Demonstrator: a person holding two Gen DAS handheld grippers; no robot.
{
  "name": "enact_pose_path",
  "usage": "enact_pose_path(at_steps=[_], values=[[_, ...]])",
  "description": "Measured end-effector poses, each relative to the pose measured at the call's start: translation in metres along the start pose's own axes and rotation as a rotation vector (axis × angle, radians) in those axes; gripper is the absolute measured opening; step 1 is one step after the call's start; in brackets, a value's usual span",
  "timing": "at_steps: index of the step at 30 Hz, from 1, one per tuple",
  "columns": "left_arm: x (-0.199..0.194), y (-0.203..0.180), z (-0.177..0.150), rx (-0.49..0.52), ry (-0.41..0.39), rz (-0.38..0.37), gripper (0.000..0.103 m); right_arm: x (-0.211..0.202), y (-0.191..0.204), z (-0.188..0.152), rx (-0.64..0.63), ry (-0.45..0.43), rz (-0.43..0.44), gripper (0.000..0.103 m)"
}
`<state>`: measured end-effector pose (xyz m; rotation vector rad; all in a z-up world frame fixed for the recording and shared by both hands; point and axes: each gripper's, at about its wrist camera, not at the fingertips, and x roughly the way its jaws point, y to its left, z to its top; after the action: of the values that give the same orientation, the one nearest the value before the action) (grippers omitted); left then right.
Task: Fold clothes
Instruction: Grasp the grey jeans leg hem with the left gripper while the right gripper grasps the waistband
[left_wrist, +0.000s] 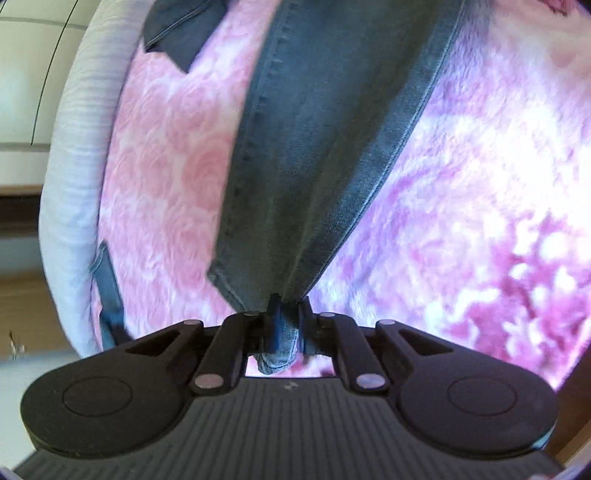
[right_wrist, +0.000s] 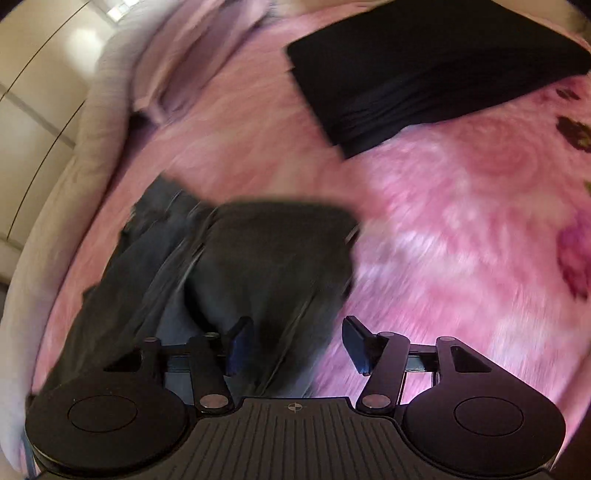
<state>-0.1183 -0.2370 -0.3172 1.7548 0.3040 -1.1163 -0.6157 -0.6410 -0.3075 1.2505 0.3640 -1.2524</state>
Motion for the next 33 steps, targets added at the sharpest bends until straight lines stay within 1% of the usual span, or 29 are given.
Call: enact_pose_path(at_steps=[1, 3, 6, 8, 10, 13, 15, 17, 18, 19, 20, 21, 22, 25, 26, 27, 28, 29, 32, 33], values=[[-0.007, -0.003, -0.002, -0.002, 0.006, -0.001, 0.006, 0.002, -0.006, 0.007, 0.019, 0.007, 0.004, 0.013], [-0.016, -0.007, -0.004, -0.003, 0.024, -0.004, 0.006, -0.008, -0.008, 0.011, -0.007, 0.026, -0.007, 0.010], [-0.033, -0.013, -0.016, -0.034, 0.058, -0.010, 0.006, -0.030, -0.010, 0.011, -0.052, 0.052, -0.020, 0.008], [-0.039, -0.022, -0.028, -0.059, 0.088, -0.027, 0.006, -0.045, -0.020, 0.003, -0.038, 0.061, -0.025, 0.007], [-0.038, -0.035, -0.034, -0.071, 0.113, -0.060, 0.006, -0.059, -0.031, -0.005, -0.020, 0.069, -0.034, 0.005], [-0.026, -0.053, -0.032, -0.040, 0.134, -0.102, 0.006, -0.057, -0.049, -0.014, 0.000, 0.089, -0.084, 0.004], [-0.023, -0.056, -0.031, -0.046, 0.146, -0.111, 0.007, -0.054, -0.047, -0.015, -0.027, 0.090, -0.108, 0.005], [-0.026, -0.048, -0.032, -0.083, 0.150, -0.118, 0.010, -0.055, -0.036, -0.012, -0.061, 0.088, -0.133, 0.005], [-0.030, -0.042, -0.034, -0.105, 0.148, -0.117, 0.013, -0.058, -0.029, -0.011, -0.077, 0.083, -0.150, 0.007], [-0.036, -0.035, -0.036, -0.127, 0.144, -0.116, 0.018, -0.062, -0.021, -0.010, -0.092, 0.077, -0.167, 0.010], [-0.041, -0.029, -0.038, -0.150, 0.140, -0.114, 0.021, -0.065, -0.014, -0.008, -0.107, 0.072, -0.184, 0.013], [-0.047, -0.022, -0.041, -0.172, 0.137, -0.113, 0.025, -0.071, -0.002, -0.009, -0.151, 0.055, -0.207, 0.022], [-0.051, -0.013, -0.045, -0.205, 0.132, -0.113, 0.029, -0.077, 0.015, -0.013, -0.211, 0.038, -0.221, 0.027], [-0.058, 0.017, -0.056, -0.279, 0.114, -0.107, 0.033, -0.091, 0.067, -0.028, -0.398, -0.006, -0.244, 0.031], [-0.060, 0.027, -0.060, -0.300, 0.105, -0.104, 0.033, -0.092, 0.086, -0.035, -0.457, -0.013, -0.228, 0.031], [-0.057, 0.037, -0.061, -0.311, 0.089, -0.103, 0.034, -0.091, 0.108, -0.044, -0.513, -0.008, -0.187, 0.032], [-0.053, 0.047, -0.062, -0.318, 0.070, -0.102, 0.039, -0.086, 0.132, -0.055, -0.568, 0.006, -0.140, 0.033], [-0.049, 0.057, -0.063, -0.326, 0.051, -0.101, 0.041, -0.080, 0.155, -0.066, -0.623, 0.022, -0.093, 0.034], [-0.028, 0.086, -0.058, -0.354, -0.008, -0.111, 0.043, -0.057, 0.225, -0.106, -0.801, 0.079, 0.040, 0.039], [-0.019, 0.095, -0.054, -0.361, -0.031, -0.111, 0.043, -0.047, 0.249, -0.123, -0.867, 0.094, 0.078, 0.042]])
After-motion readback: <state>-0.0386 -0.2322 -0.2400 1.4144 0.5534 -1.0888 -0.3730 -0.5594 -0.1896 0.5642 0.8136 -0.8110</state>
